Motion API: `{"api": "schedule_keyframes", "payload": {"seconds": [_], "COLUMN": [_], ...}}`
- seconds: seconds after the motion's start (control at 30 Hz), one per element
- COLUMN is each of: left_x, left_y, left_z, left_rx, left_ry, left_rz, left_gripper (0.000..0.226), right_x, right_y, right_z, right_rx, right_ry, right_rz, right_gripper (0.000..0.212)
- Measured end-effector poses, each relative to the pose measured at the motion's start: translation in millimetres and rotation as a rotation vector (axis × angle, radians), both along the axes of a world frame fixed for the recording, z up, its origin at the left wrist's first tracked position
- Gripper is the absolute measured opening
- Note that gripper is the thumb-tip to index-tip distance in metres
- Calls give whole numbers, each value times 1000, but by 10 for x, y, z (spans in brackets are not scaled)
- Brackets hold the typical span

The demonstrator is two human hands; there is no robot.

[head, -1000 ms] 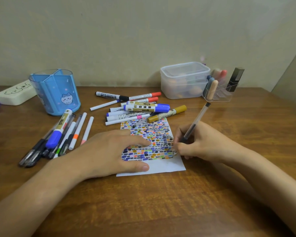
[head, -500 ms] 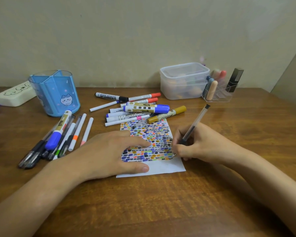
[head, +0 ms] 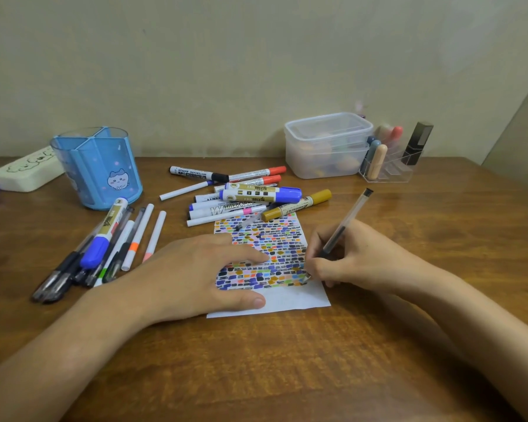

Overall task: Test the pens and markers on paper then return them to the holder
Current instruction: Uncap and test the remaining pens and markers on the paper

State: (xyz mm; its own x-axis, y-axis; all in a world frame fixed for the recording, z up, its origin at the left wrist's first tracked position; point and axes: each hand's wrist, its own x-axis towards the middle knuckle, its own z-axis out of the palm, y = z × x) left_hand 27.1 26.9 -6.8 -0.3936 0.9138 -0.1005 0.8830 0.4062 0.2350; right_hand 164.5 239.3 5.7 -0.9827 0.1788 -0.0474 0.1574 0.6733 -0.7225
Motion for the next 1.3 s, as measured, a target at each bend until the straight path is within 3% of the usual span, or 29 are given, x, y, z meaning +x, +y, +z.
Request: {"api": "schedule_keyframes", "payload": {"seconds": [1.3], "left_x": [5], "left_y": [-4], "left_z": [-9], "left_rx": [2], "left_ry": [4], "left_rz": [3], "left_gripper": [71], "right_x": [-14], "right_y": [-24], "right_z": [3], "right_rx": [49], "right_ry": [-18], "right_rz": [-55], "right_gripper": [6]}}
